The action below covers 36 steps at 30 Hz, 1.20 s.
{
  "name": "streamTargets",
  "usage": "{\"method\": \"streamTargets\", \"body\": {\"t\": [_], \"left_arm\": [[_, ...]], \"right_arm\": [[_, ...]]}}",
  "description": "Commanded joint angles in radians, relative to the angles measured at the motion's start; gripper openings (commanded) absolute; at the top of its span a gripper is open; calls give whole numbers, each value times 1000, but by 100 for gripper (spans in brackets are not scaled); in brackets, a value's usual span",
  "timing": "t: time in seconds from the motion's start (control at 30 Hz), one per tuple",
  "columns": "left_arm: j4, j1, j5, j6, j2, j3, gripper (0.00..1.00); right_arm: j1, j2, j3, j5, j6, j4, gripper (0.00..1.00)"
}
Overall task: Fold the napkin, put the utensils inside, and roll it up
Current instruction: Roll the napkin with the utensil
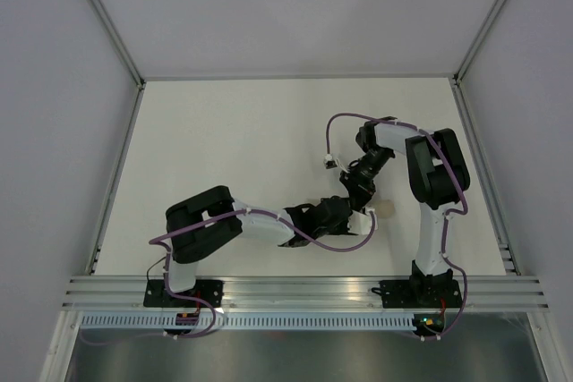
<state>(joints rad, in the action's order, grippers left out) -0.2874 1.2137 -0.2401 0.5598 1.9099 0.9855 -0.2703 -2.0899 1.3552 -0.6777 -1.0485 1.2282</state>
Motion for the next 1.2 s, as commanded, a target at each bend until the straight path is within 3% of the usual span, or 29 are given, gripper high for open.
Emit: {"method": "streamTargets", "body": {"t": [0.0, 0.3, 0.5, 0.63, 0.73, 1.17], "left_arm": [[-6, 6, -28, 69, 38, 31, 60], [128, -14, 57, 48, 69, 88, 49], [255, -40, 178, 14, 89, 146, 45], [342, -65, 261, -14, 101, 186, 44], [381, -83, 312, -31, 116, 219, 44], [501, -132, 443, -70, 164, 297, 44]], "right_arm": [[-3, -81, -4, 73, -61, -115, 12], [2, -105, 38, 47, -70, -47, 17], [2, -87, 51, 43, -61, -38, 31], [9, -68, 68, 29, -44, -38, 47], [22, -49, 81, 14, 5, -67, 51], [71, -1, 168, -82, 87, -56, 60]]}}
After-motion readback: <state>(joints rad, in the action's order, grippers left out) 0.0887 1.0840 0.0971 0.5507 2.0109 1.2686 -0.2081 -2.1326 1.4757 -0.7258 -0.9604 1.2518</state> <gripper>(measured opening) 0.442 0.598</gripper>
